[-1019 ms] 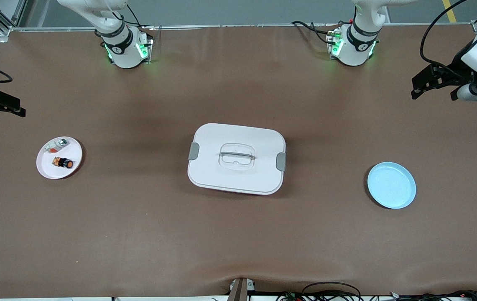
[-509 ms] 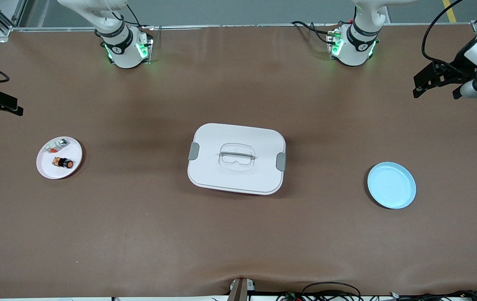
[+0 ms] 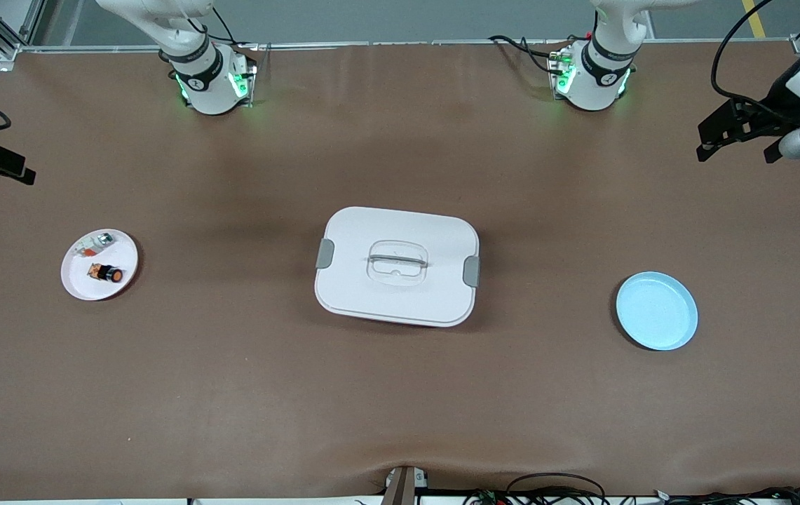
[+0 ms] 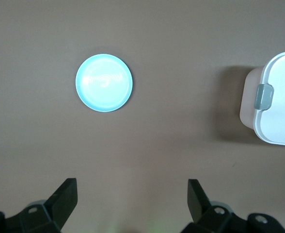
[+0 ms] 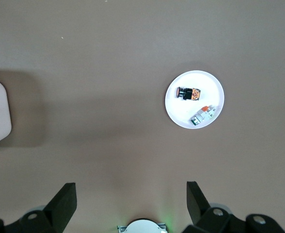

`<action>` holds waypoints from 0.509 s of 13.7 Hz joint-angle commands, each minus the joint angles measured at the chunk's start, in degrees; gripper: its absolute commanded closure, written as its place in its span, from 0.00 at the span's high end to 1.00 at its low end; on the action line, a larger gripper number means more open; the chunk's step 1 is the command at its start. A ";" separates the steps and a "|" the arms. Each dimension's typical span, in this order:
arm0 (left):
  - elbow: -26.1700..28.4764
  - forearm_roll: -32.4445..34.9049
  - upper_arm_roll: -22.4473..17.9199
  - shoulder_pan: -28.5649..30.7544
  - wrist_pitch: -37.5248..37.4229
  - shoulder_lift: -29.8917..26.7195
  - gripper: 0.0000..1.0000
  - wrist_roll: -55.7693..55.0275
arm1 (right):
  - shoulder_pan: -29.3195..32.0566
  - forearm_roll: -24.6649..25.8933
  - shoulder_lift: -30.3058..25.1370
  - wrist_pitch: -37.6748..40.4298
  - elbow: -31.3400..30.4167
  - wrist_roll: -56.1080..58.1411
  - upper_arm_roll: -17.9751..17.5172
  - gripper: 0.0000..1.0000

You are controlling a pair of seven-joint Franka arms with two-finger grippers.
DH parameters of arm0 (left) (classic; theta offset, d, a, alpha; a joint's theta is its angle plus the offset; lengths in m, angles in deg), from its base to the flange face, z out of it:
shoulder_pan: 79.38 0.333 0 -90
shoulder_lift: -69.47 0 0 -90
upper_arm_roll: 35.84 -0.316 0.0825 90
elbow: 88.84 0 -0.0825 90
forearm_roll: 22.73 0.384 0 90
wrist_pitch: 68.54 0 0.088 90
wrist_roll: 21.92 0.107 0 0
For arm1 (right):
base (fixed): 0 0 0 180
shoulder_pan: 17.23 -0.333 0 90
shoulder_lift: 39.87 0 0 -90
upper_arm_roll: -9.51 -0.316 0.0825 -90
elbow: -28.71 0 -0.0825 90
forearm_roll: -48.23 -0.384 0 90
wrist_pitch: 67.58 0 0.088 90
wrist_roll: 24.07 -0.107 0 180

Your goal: Transfer orange switch to right arm and place

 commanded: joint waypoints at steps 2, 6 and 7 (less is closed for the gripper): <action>-0.64 1.15 0.41 0.96 -1.26 -0.59 1.00 -3.70 | -2.08 -0.51 -2.67 1.03 -1.43 -1.16 0.19 1.00; -0.73 1.15 0.32 0.96 -1.78 -0.23 1.00 -3.53 | -6.18 -0.51 -4.43 0.76 -3.28 -1.07 4.29 1.00; -0.73 1.23 0.32 0.96 -1.78 -0.15 1.00 -3.45 | -6.99 -0.51 -4.52 0.68 -3.19 -1.07 5.37 1.00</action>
